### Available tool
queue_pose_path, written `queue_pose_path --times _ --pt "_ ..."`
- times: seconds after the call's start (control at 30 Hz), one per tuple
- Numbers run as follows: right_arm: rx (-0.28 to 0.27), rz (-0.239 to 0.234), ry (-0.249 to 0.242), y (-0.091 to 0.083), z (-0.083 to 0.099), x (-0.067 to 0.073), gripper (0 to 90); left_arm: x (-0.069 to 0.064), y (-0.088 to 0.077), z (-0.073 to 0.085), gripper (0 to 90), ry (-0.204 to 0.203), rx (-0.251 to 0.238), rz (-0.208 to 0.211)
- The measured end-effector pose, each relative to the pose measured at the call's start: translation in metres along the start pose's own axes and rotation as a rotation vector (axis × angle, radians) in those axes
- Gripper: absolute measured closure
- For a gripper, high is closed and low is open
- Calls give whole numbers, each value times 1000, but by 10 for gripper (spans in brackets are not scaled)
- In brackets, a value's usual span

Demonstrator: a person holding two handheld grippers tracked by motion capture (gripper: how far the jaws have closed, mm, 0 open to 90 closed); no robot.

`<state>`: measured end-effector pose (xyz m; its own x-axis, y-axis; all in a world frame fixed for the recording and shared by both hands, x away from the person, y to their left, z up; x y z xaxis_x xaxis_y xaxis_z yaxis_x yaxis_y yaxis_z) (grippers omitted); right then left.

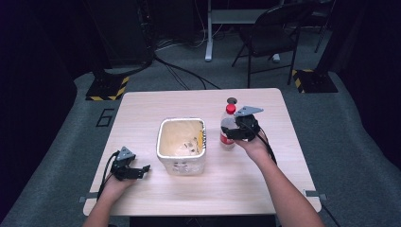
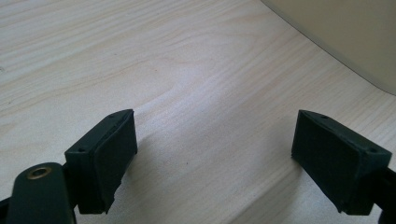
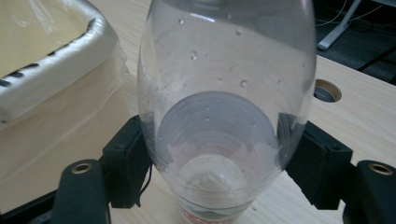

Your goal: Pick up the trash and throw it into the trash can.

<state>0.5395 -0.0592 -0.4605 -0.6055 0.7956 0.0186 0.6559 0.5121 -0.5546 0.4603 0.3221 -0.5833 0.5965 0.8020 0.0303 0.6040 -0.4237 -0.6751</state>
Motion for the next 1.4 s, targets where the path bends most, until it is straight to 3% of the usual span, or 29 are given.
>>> queue_pose_path --times 0.83,1.4 --pt "-48 -33 -52 -51 -33 22 286 1 1 -1 139 4 -2 1" --pt "-53 -84 -102 -69 -58 40 287 -1 0 0 139 -1 -1 1"
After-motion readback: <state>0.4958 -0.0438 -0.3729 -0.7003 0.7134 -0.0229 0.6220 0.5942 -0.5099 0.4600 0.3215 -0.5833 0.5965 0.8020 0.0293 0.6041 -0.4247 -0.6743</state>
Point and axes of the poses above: each handheld gripper's, and its own axes: y roughly forward along the jaws, z roughly out of its underside, x roughly to its left, the point moved 8 cm from there along y, roughly forward along the jaws, and after that the axes turned 3 degrees about y, right-handed, at the moved point
